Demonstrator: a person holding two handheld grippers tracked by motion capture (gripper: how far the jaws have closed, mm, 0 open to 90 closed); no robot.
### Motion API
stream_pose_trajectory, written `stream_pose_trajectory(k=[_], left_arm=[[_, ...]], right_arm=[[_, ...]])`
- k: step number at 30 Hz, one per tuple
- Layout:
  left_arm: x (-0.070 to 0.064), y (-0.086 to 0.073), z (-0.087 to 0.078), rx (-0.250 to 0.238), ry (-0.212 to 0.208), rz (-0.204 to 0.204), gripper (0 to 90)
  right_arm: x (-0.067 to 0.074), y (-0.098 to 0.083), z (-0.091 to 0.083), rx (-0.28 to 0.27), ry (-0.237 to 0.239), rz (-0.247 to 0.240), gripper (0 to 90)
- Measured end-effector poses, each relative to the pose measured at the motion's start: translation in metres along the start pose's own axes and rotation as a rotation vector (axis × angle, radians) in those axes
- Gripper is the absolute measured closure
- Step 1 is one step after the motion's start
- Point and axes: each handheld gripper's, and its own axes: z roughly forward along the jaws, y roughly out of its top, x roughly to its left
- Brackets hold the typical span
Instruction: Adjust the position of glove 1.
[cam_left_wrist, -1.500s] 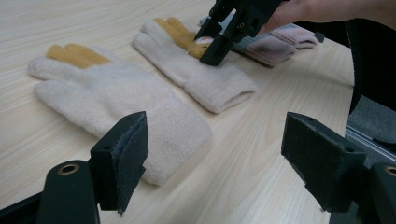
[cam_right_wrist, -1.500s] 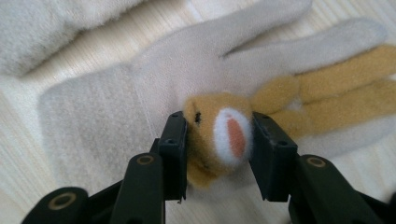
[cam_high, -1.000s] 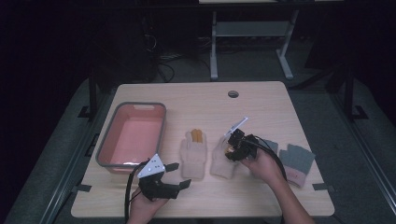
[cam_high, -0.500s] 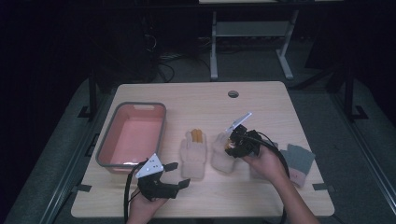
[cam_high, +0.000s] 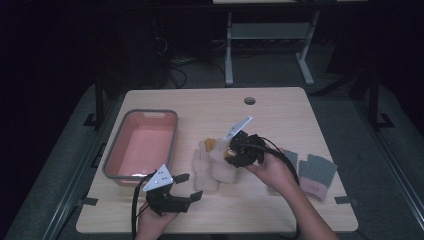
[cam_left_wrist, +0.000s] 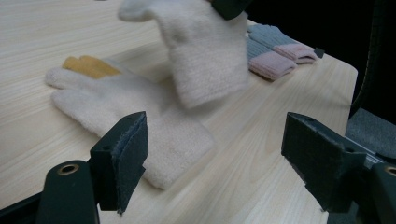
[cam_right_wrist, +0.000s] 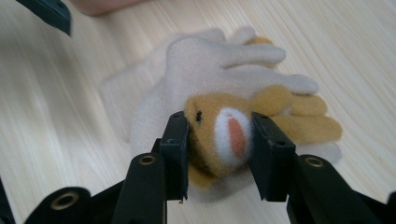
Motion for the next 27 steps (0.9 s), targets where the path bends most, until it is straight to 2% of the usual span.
stream_pose_trajectory(k=[2, 7, 12, 17, 22, 27], left_arm=[[0.000, 0.000, -0.001, -0.002, 0.001, 0.004, 22.5], [0.002, 0.001, -0.002, -0.011, 0.003, 0.010, 22.5], [0.002, 0.001, -0.003, -0.015, 0.003, 0.002, 22.5], [0.001, 0.001, -0.004, -0.018, 0.004, -0.004, 22.6], [0.001, 0.001, -0.002, -0.019, 0.002, -0.009, 22.5], [0.001, 0.001, -0.001, -0.016, 0.001, -0.006, 22.6]], right_arm=[[0.002, 0.004, 0.002, -0.002, 0.010, -0.003, 60.8], [0.010, 0.021, 0.021, 0.014, 0.052, -0.056, 60.7], [0.013, 0.031, 0.032, 0.020, 0.079, -0.072, 60.4], [0.013, 0.036, 0.046, 0.041, 0.084, -0.093, 60.1], [0.007, 0.037, 0.058, 0.054, 0.120, -0.100, 58.9], [0.001, 0.035, 0.068, 0.084, 0.131, -0.088, 57.9]])
